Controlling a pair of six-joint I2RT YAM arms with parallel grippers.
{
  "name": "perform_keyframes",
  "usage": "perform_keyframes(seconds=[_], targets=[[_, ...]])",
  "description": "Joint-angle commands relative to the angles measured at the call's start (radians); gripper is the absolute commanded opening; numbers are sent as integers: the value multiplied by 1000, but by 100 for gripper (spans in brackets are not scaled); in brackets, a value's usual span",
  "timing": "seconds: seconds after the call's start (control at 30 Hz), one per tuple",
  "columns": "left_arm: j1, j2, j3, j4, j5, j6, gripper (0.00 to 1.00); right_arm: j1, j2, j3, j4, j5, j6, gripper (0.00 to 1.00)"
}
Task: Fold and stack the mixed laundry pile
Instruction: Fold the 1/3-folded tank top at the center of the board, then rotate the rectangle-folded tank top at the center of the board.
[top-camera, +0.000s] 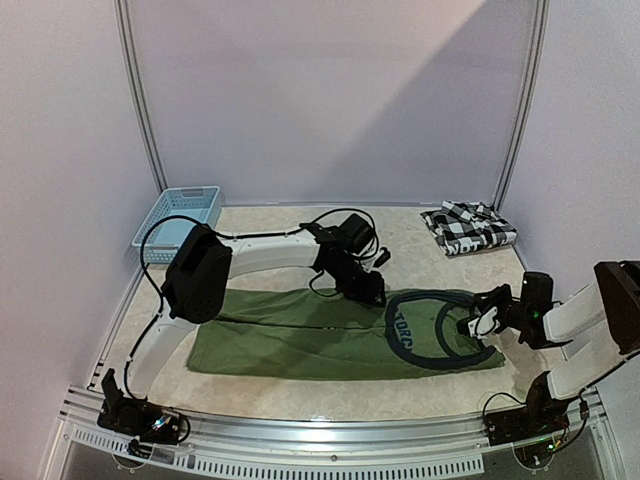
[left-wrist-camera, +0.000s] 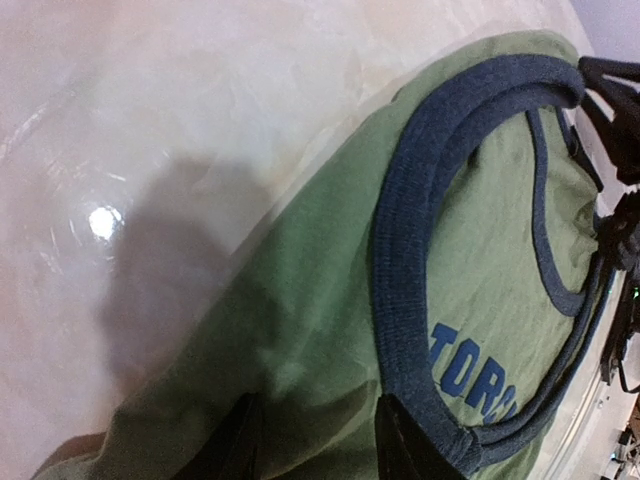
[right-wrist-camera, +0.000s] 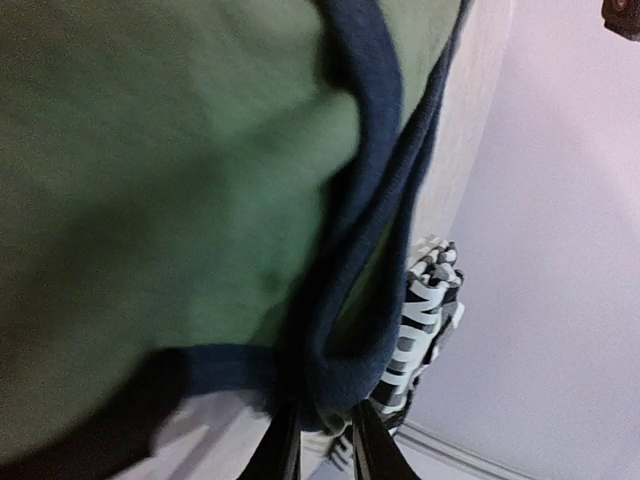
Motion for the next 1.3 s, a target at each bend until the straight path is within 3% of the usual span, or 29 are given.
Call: perform_keyframes(seconds=[0.0,0.13,0.37,0.47,0.57,0.6,0.67,0.77,0.87,1.07,1.27], targets=[[-12,-27,-7,-108,-16,36,40,-5,-44,-67,26,31,-112,22],[-10,-84,10,-161,-72,93,41,-34,-161,-5,-139,90,-81,26],[3,-249,-14,-271,-254,188,45,-48,-358,218,-565,149,132,35],[4,-334,-71,-300,-350,204,47,-48,-419,359,-793,113,324,50],[4,-447,-204,-311,-480,179,48,-48,-411,547,-1033,63,704,67],[2,-484,-259,-307,-523,167,48,-48,-378,633,-1156,31,864,66],[-1,-560,-375,-286,-607,151,48,-47,-260,801,-1473,-70,1012,61],[-6,-656,-538,-271,-632,141,48,-35,-74,957,-1760,-234,1102,48],[-23,-721,-663,-264,-610,147,48,8,-17,944,-1815,-281,1142,46],[-65,-775,-795,-299,-613,176,48,219,-74,826,-1728,-130,1237,56],[-83,-803,-869,-326,-621,116,48,312,47,806,-1651,22,1322,49]])
